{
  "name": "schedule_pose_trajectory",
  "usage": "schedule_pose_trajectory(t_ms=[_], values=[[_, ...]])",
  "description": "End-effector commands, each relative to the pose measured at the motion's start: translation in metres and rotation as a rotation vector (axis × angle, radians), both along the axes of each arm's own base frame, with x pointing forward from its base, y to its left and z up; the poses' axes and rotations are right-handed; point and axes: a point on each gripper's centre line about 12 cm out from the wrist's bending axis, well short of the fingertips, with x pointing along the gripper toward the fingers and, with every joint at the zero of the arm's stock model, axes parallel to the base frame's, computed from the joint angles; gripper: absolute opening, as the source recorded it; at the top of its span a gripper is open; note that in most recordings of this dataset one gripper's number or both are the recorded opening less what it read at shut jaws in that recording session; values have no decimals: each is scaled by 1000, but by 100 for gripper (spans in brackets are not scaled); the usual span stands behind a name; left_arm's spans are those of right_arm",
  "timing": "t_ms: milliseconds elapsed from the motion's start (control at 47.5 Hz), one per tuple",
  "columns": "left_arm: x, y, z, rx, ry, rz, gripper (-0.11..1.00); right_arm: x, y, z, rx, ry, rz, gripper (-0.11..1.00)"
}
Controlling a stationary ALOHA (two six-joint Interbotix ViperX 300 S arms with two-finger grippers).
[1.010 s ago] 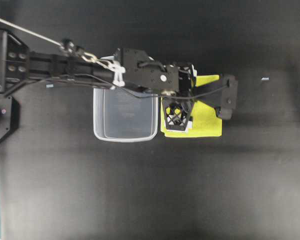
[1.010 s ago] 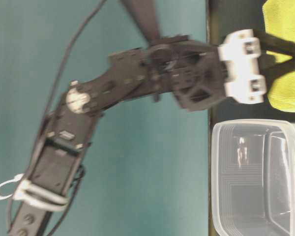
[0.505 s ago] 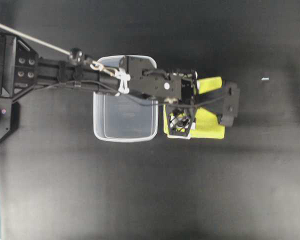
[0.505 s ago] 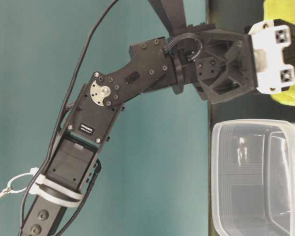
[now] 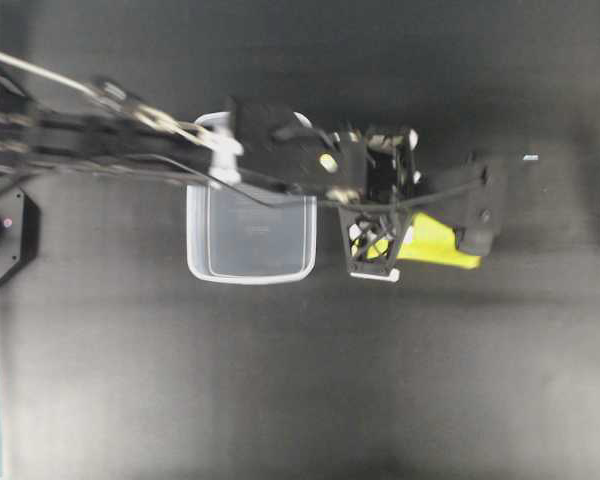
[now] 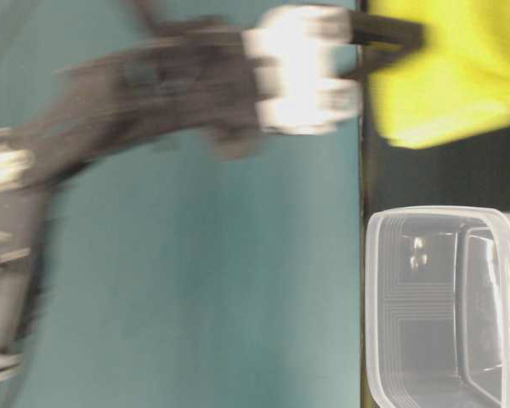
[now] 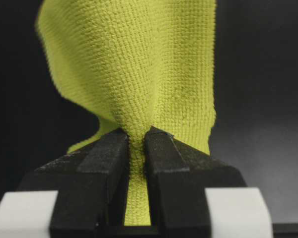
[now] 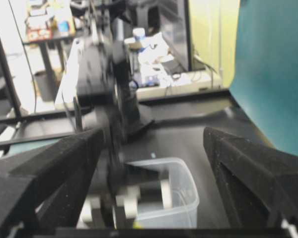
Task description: Place the yellow towel into the container with the left arm.
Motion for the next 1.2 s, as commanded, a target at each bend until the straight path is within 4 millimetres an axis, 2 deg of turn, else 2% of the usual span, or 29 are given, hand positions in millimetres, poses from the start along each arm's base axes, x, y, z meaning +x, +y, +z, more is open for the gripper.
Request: schedule_pose_trajectory(t_ms=[0,126,274,358,505,589,758,947,1178], values=[[-18,6,65,0,-86,12,7,-1,0,10,-2,-32,-3,78],[-52,11,100,2,-62,26,7,-1,0,9,-1,-31,-3,78],[-94,14,113,2,-5,35,7,0,0,9,-1,-29,-3,78],[-122,20,107,2,21,50,7,1,0,8,-1,-25,-3,78],[-162,32,76,2,78,81,7,1,-1,7,0,-23,-3,78],[-178,36,63,3,69,88,7,1,-1,7,0,-25,-3,78],[-185,34,42,13,19,60,7,3,-1,4,1,-14,-3,78],[-186,32,10,39,96,-7,7,4,-1,2,4,-5,-3,78],[-168,29,2,43,48,-24,7,4,-1,3,0,-19,-3,78]])
